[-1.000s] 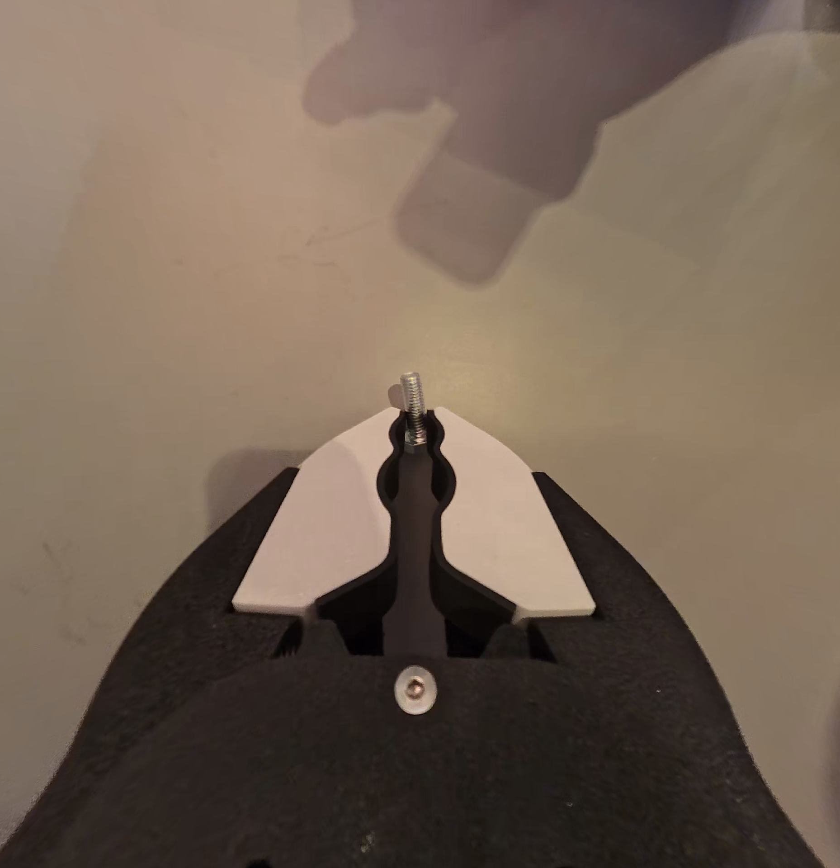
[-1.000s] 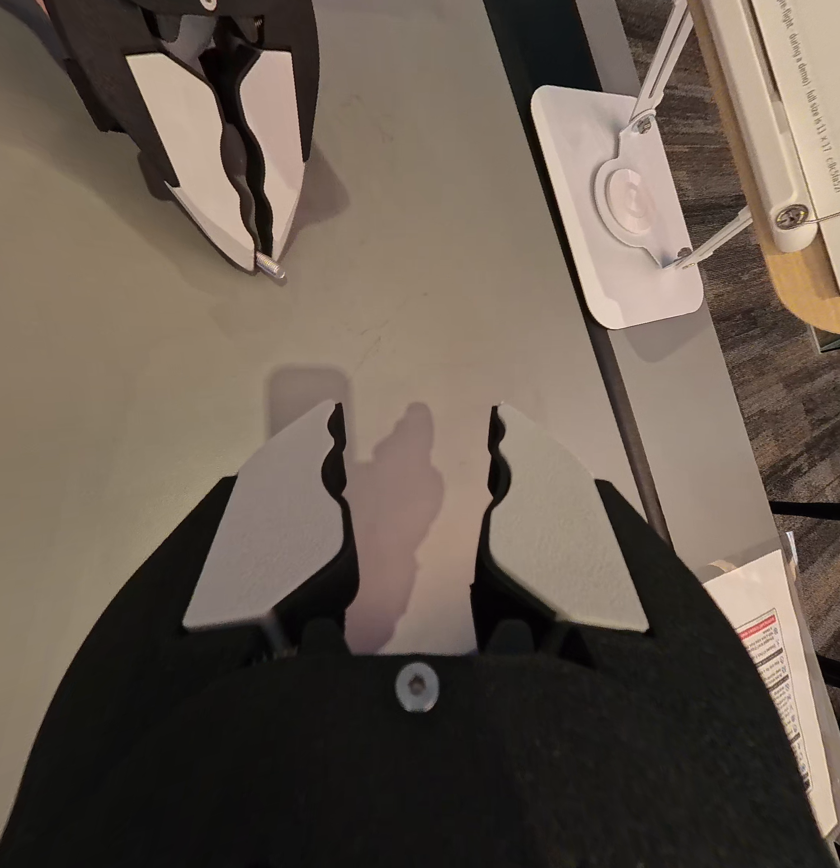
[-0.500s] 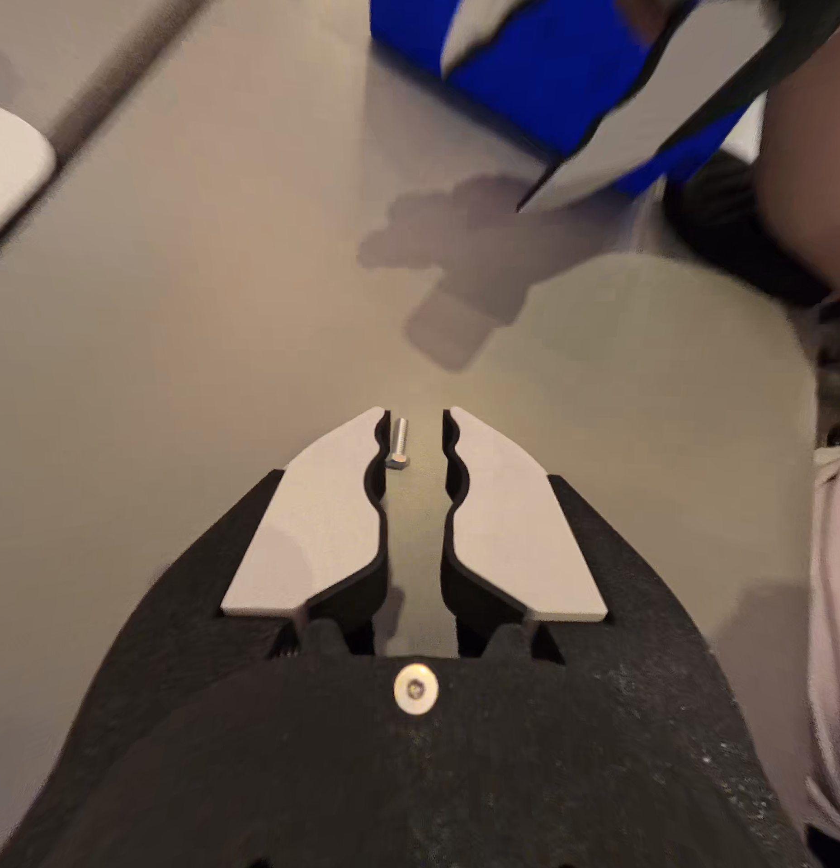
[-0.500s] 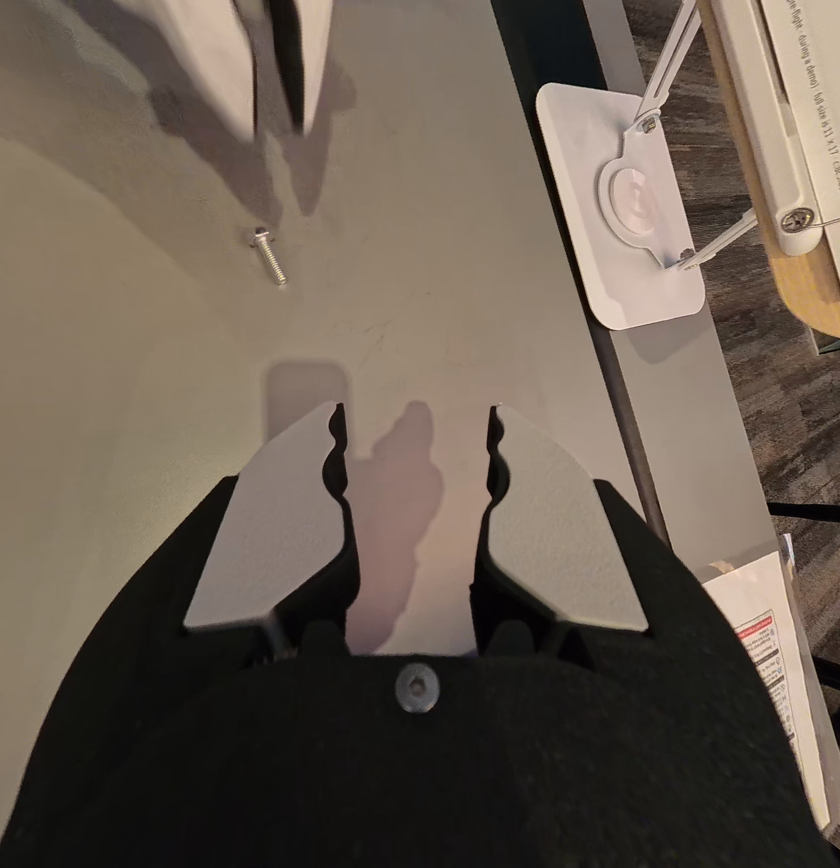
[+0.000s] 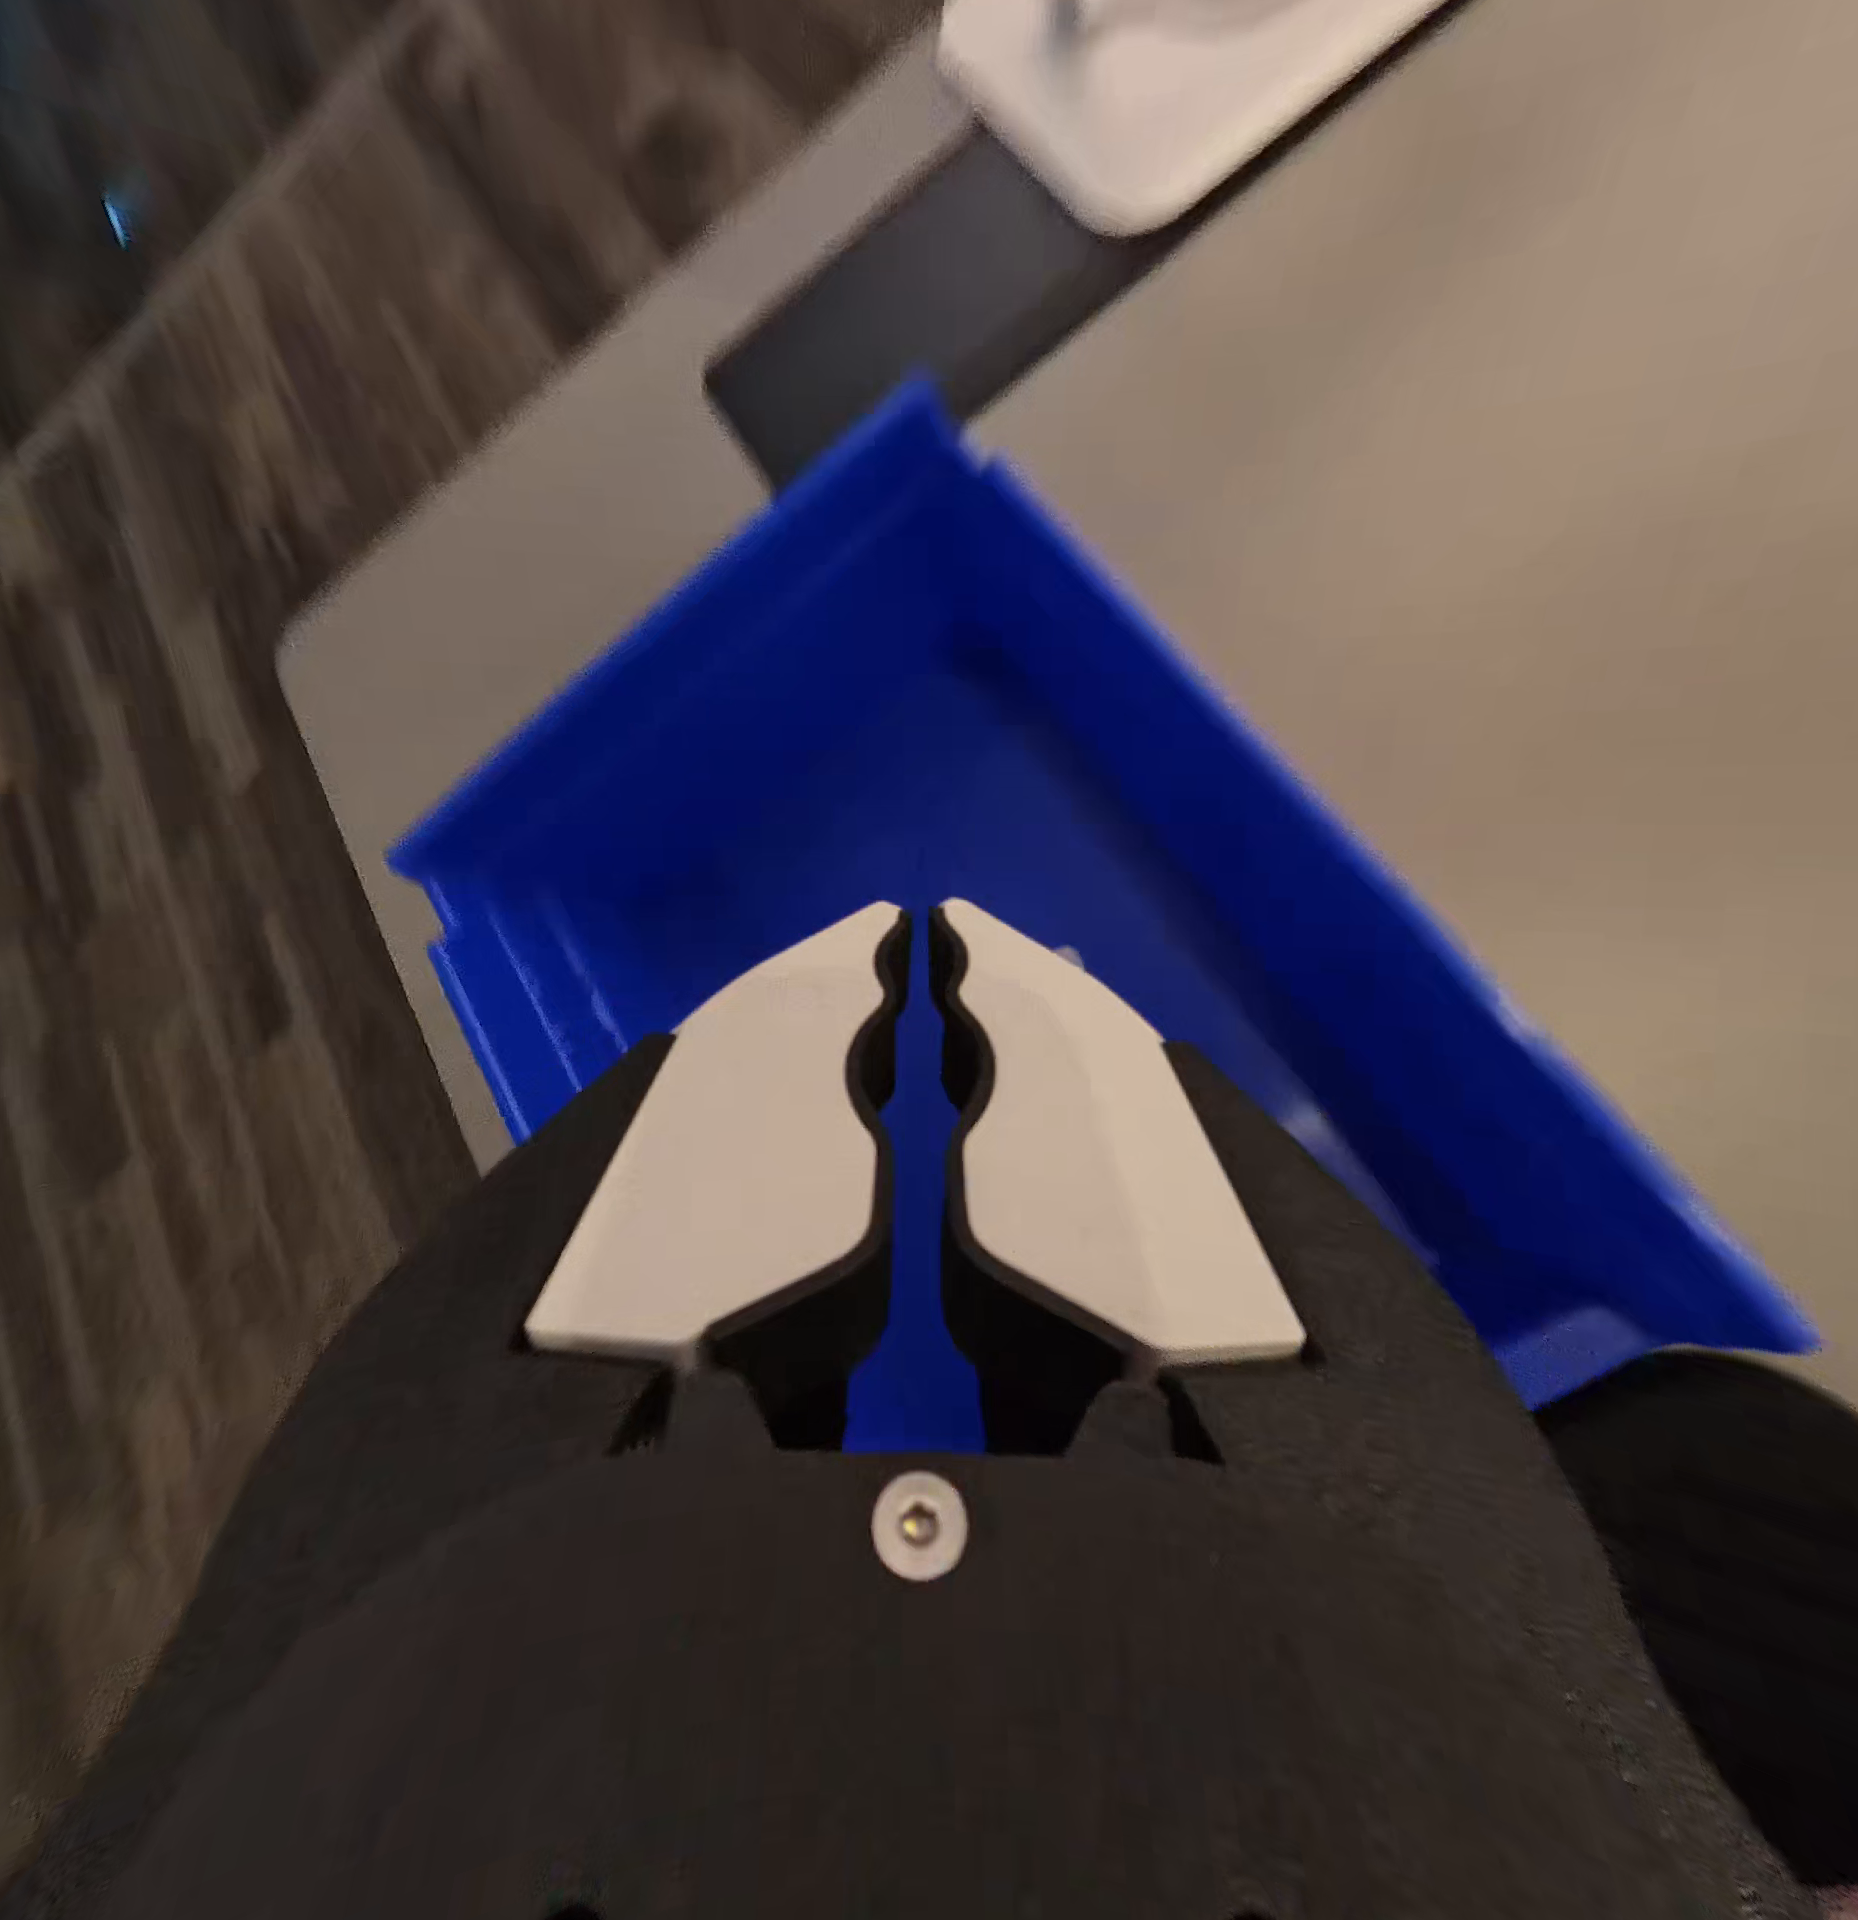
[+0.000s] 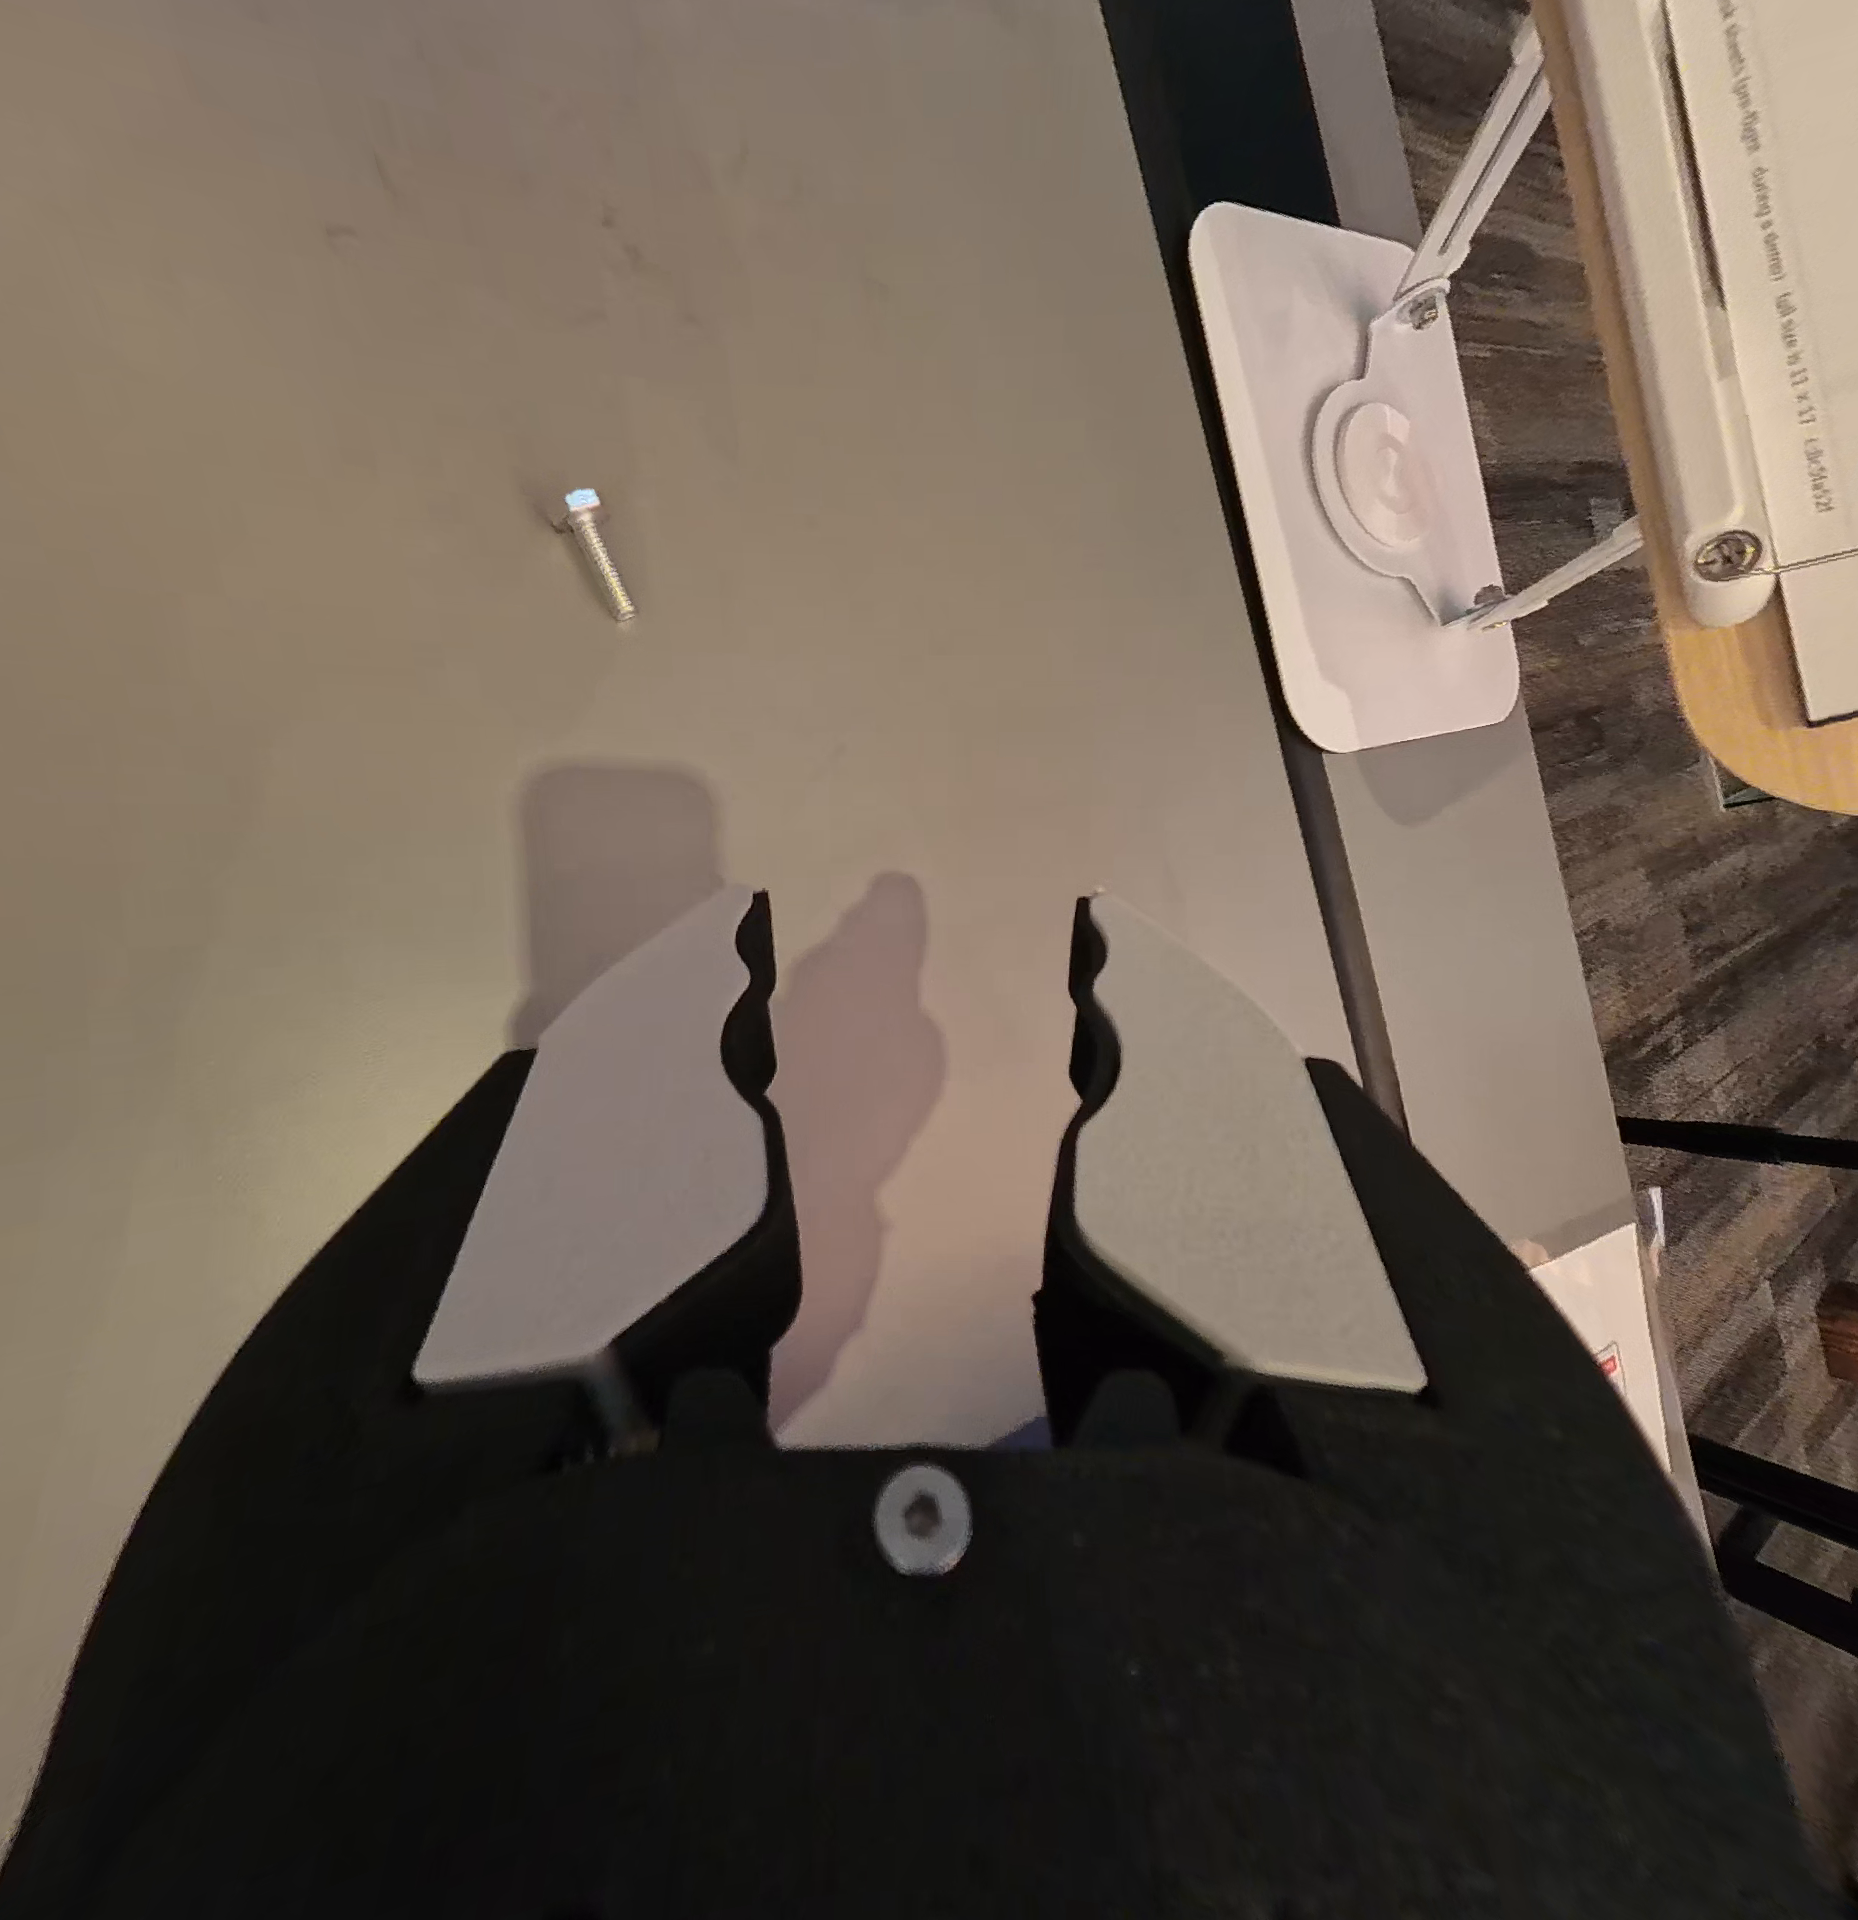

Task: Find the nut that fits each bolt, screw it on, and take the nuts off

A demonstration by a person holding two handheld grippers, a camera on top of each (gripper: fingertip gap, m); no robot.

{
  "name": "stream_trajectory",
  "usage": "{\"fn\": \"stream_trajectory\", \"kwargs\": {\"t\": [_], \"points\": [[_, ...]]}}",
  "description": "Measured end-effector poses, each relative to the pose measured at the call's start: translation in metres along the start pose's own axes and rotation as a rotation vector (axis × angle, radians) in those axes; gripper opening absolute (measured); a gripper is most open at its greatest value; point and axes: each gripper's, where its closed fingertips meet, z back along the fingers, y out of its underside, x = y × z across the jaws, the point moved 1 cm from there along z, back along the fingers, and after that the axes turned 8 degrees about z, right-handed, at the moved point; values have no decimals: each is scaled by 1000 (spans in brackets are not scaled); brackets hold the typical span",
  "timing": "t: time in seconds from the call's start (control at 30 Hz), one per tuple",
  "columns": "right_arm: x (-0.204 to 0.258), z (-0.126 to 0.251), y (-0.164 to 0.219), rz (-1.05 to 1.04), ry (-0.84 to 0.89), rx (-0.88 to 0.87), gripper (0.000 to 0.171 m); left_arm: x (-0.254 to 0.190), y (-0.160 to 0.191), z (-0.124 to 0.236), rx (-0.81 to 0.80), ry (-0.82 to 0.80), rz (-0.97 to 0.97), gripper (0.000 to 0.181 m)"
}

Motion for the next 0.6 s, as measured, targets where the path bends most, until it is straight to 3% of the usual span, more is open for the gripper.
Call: {"fn": "stream_trajectory", "kwargs": {"t": [0.13, 0.23, 0.3, 0.6], "points": [[3, -3, 1, 5, -9, 13, 54, -2, 44, -43, 226, 101, 39, 7], [5, -5, 2, 5, -21, 15, 52, 1, 65, -67, 332, 83, -25, 17], [6, -6, 2, 3, -26, 13, 52, 0, 69, -76, 340, 83, -65, 24], [9, -8, 3, 10, -49, 15, 51, -3, 74, -94, 262, 203, -37, 25]]}}
